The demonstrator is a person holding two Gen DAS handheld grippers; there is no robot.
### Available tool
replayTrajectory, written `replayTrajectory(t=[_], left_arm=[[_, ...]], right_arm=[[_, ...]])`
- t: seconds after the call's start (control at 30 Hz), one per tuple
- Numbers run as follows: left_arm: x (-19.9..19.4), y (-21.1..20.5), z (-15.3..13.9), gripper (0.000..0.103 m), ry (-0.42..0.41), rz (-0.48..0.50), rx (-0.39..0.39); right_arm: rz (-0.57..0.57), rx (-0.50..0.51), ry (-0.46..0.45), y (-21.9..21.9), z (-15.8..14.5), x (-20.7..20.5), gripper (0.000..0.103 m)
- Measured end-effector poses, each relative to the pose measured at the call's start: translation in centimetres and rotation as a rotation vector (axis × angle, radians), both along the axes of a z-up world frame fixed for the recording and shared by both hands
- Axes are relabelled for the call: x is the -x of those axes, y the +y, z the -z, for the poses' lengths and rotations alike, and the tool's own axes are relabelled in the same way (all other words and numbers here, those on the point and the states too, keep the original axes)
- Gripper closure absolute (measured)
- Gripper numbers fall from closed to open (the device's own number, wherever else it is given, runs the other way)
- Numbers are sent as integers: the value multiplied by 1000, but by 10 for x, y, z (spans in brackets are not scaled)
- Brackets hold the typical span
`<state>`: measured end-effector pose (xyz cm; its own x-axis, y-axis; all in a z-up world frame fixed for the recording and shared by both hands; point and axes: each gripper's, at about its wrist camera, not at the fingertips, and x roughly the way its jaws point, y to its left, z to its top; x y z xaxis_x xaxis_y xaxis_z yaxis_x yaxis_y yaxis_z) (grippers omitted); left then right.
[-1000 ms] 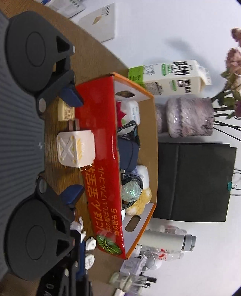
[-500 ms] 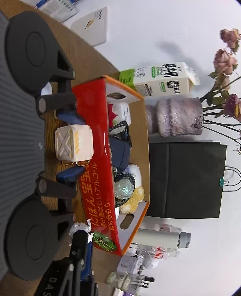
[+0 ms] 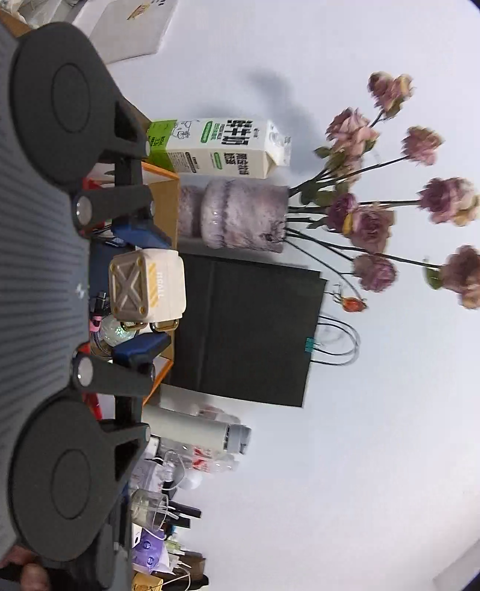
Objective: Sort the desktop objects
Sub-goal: 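Release the cube into box with left tool while right tool drops tissue in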
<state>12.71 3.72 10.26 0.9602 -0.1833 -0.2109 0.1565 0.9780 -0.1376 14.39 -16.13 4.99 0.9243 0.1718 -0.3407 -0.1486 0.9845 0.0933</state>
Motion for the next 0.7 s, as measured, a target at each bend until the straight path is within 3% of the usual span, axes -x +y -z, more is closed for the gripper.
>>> replayTrajectory(t=[0.13, 0.27, 0.37, 0.43, 0.57, 0.6, 0.63, 0.7], left_arm=[[-55, -2, -20, 53, 127, -52, -11], [-96, -8, -6, 53, 254, -50, 58], [-123, -26, 18, 53, 375, 71, 95], [-136, -36, 33, 53, 439, 103, 103], [-136, -49, 41, 52, 437, 100, 34], [-134, -47, 42, 43, 437, 107, 46], [-133, -45, 41, 27, 438, 115, 71], [-128, -40, 37, 22, 433, 142, 116]], right_arm=[[26, -94, 69, -21, -23, -45, 89], [20, -175, 174, -29, -23, -90, 89], [26, -124, 259, -25, -7, -114, 89], [19, -124, 306, -26, 2, -125, 89], [14, -97, 357, -20, 16, -133, 85], [22, -90, 365, -18, 19, -134, 83], [30, -86, 373, -17, 21, -135, 75], [33, -78, 390, -15, 21, -133, 60]])
